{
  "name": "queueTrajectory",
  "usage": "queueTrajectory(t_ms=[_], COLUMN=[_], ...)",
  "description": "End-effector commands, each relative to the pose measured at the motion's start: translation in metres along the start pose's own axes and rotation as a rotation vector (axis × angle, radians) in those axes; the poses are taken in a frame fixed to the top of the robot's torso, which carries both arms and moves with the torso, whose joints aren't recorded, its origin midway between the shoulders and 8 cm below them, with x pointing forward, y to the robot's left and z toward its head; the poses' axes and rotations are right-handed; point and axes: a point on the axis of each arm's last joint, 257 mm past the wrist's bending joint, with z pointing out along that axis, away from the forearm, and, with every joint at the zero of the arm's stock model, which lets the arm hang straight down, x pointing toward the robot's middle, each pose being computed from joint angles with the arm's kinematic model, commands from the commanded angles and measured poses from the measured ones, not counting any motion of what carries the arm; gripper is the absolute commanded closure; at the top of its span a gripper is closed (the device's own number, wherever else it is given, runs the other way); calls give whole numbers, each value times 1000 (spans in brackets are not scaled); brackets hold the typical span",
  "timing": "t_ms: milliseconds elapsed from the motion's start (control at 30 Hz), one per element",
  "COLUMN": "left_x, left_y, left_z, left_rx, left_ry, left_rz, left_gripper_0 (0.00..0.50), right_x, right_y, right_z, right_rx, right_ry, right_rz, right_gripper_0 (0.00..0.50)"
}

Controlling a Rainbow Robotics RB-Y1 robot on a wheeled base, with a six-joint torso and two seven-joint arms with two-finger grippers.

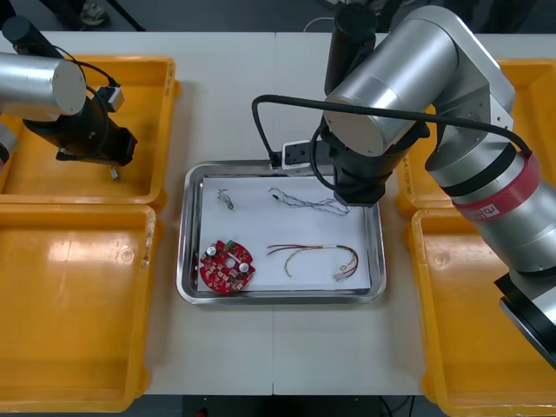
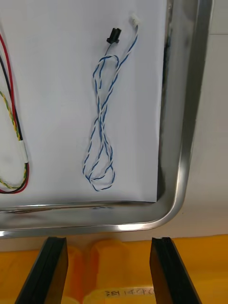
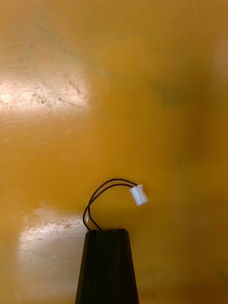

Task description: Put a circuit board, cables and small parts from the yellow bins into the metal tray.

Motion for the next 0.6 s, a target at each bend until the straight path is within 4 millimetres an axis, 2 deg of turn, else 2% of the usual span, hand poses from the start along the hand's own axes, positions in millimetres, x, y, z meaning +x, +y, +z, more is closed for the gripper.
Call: queueTrajectory(t_ms=[33,233,600], left_x=[-15,-15,-24], left_y=[-2,0,13], left_z=[-8,-9,-24], left_rx=[-5,-7,0], left_ry=[-26,-25,-51], left_rz=[86,84,59], left_gripper_0=[500,500,500], right_x=[-18,-1,59], right_y=[-33,-42,-57], right_z=[-40,-45,-55], right_rx=[91,95,83], right_ry=[-60,-49,-14], right_rz=[87,177,397], right_gripper_0=[0,0,0])
